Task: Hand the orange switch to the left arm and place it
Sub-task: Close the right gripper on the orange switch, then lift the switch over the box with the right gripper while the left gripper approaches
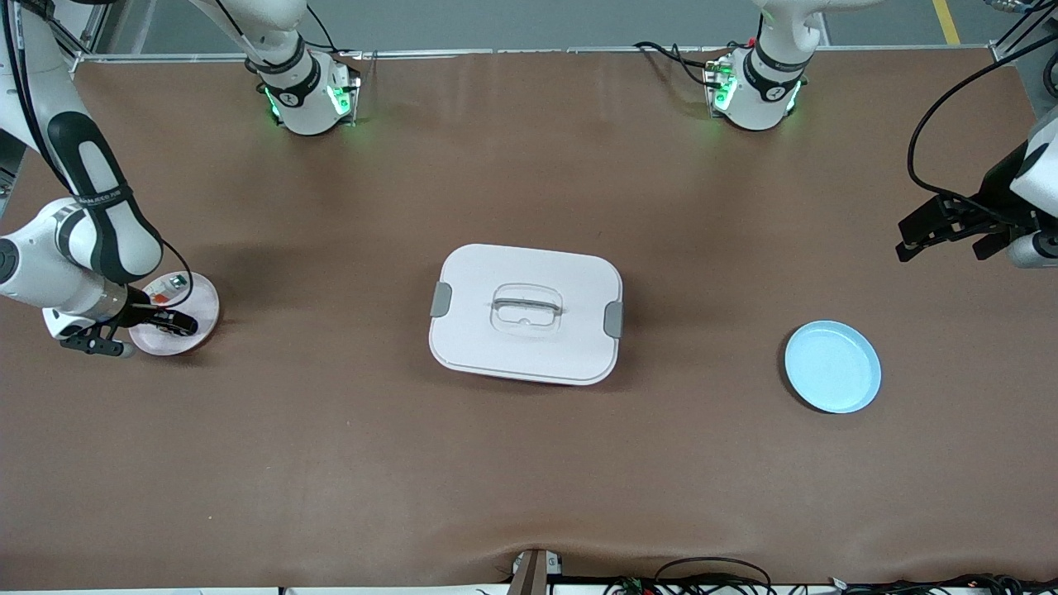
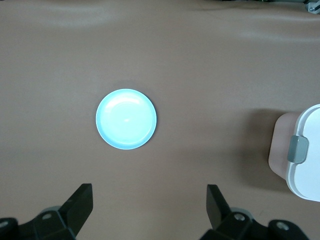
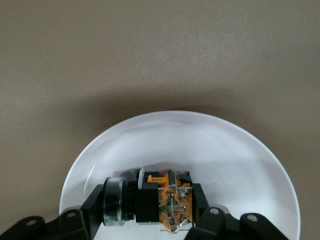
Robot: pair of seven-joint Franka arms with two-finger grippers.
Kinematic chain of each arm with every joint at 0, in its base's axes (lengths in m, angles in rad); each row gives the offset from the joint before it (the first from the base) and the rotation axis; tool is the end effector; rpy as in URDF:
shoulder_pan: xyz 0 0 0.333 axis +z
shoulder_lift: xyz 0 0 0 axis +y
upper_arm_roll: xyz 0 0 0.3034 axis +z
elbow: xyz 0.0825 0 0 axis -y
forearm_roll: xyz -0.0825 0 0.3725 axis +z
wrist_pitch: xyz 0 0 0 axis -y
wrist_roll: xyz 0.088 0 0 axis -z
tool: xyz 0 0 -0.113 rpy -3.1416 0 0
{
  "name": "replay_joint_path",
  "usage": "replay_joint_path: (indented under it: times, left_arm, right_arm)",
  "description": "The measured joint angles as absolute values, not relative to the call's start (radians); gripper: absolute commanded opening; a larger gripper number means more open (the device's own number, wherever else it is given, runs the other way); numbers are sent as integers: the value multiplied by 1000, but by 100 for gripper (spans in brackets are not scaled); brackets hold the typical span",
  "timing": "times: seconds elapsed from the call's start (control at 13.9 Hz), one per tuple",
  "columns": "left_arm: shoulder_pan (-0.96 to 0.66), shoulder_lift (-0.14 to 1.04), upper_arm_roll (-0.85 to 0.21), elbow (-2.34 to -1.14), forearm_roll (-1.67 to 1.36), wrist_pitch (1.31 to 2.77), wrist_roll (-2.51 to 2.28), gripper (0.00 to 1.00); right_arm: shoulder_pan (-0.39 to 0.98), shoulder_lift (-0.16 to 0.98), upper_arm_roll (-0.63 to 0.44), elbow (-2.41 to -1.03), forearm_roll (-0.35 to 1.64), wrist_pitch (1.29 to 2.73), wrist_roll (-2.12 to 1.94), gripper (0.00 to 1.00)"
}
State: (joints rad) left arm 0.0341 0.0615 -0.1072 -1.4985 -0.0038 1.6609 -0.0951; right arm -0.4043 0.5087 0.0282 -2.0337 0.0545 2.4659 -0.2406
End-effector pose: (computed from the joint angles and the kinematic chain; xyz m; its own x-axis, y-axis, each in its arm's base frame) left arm 0.5700 -0.0402 0.6139 0.9947 0.0236 0.0996 0.0217 -0.9996 0.0199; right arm 0.5369 -0.2118 0.1774 0.9817 -0.1790 -0.0647 -0.1830 -0.9812 -0.0616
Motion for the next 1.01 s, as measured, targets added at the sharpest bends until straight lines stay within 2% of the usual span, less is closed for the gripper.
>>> replay_joint_path:
  times: [0.29,0.65,1.01]
  left_arm:
    - [34,62,-107,-1499,-4,1661,-95,100]
    - [34,62,-108,-1498,-4,1661,-95,100]
    - [31,55,-111,-1477,-136,1661,-95,100]
  right_arm:
    - [-403,486,33,-1897,55,2163,-219,0]
    - [-357,390,55,-1793,61,1859,-43,0]
    - [-264,327,72,-1750,174,1698,187,0]
